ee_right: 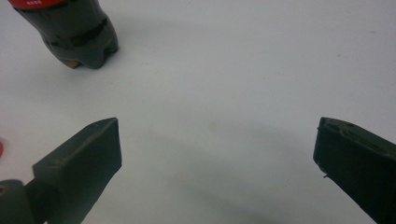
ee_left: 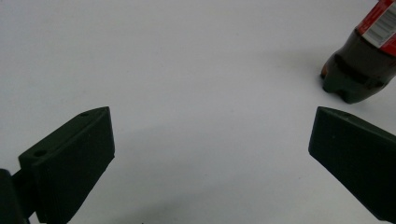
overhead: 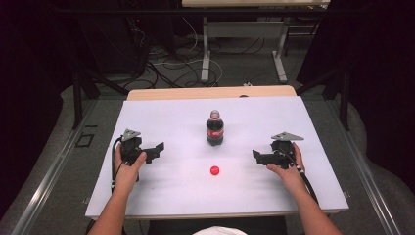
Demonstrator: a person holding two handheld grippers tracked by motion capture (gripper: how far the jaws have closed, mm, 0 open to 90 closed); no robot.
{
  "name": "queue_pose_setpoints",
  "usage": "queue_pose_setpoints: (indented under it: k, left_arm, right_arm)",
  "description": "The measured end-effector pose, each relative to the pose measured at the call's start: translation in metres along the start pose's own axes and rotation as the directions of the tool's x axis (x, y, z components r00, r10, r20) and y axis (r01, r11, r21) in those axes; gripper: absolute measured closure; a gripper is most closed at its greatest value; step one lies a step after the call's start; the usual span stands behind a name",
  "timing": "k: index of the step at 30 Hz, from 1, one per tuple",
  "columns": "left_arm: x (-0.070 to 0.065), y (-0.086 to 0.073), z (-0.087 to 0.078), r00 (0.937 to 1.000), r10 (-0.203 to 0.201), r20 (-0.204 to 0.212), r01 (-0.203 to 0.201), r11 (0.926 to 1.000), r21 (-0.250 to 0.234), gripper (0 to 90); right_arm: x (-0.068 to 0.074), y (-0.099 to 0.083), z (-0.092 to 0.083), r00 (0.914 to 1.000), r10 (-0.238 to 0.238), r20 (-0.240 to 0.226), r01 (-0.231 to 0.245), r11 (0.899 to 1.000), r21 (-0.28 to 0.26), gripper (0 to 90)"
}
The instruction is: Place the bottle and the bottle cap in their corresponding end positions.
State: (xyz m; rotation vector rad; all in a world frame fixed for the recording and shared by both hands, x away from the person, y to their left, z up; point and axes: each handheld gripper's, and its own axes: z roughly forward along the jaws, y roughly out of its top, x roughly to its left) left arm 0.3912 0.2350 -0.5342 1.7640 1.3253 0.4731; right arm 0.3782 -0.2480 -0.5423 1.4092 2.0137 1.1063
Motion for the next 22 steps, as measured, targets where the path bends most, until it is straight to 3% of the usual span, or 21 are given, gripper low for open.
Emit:
queue_pose_setpoints:
  k: [7, 22]
  left_arm:
    - [0.007, -0.006, 0.003, 0.9998, -0.015, -0.013, 0.015, 0.9999, 0.001, 0.7]
    - [0.014, -0.011, 0.008, 0.9984, -0.005, -0.056, 0.006, 0.9996, 0.026, 0.7]
  right_arm:
    - [-0.004, -0.002, 0.002, 0.9998, 0.018, 0.006, -0.018, 1.000, 0.004, 0.7]
    - [-0.006, -0.003, 0.003, 0.9995, 0.032, 0.006, -0.032, 0.999, 0.010, 0.7]
